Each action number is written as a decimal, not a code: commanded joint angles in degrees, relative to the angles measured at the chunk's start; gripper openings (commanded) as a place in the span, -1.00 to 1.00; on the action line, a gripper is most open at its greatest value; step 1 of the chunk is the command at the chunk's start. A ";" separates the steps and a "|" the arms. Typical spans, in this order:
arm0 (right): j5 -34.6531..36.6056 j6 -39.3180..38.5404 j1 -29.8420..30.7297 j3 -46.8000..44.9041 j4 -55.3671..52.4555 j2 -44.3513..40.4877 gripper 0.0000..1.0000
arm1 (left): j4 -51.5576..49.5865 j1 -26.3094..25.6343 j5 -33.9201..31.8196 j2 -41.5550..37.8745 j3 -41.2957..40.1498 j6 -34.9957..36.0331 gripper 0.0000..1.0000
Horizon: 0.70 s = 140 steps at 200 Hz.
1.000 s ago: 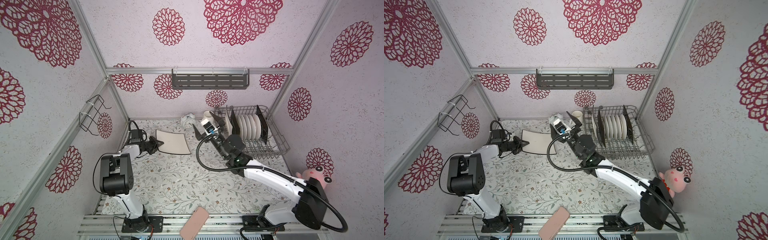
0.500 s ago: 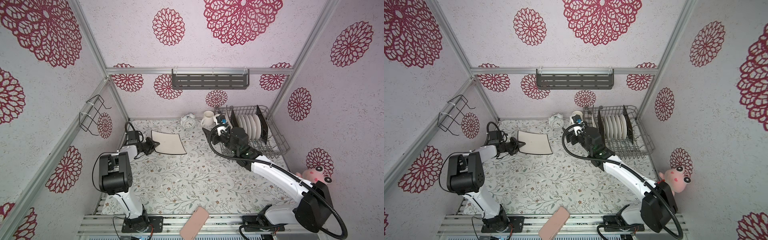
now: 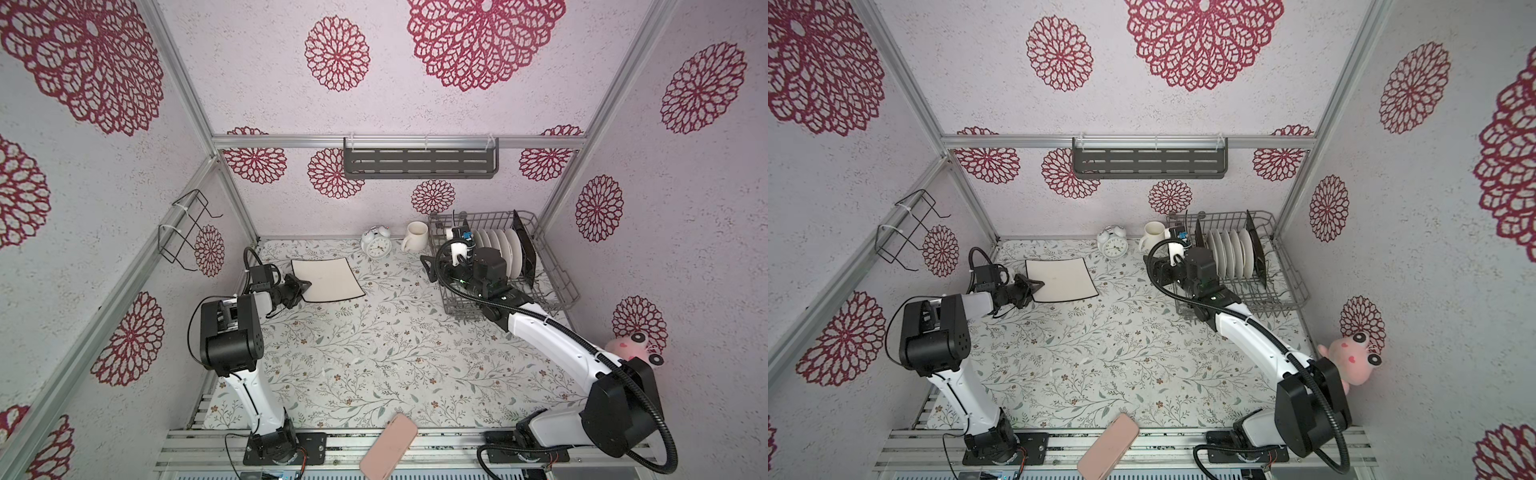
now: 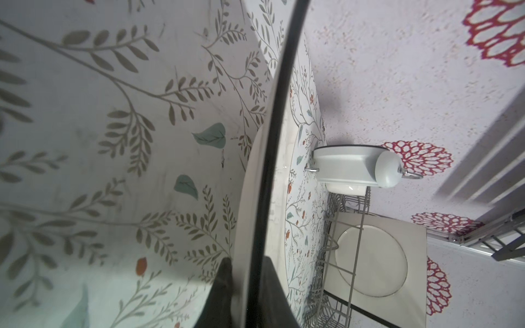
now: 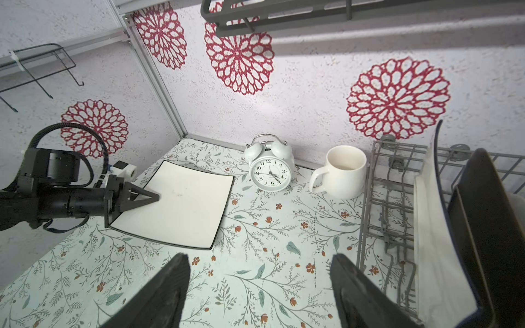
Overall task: Unload the plates from the dish rack
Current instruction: Place a plate at the top-left of the table.
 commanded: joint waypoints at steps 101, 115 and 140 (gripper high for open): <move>0.68 -0.57 -1.07 1.83 -0.29 0.84 0.59 | 2.38 -0.17 -26.11 -2.76 -8.05 -8.56 -1.00; 0.72 -0.68 -1.08 1.83 -0.26 1.24 0.58 | 8.07 -0.56 -28.76 -4.07 -12.16 -12.53 -1.00; 0.59 -0.72 -1.16 2.13 -0.46 1.85 0.58 | 11.05 -2.51 -31.98 -3.99 -14.30 -15.64 -1.00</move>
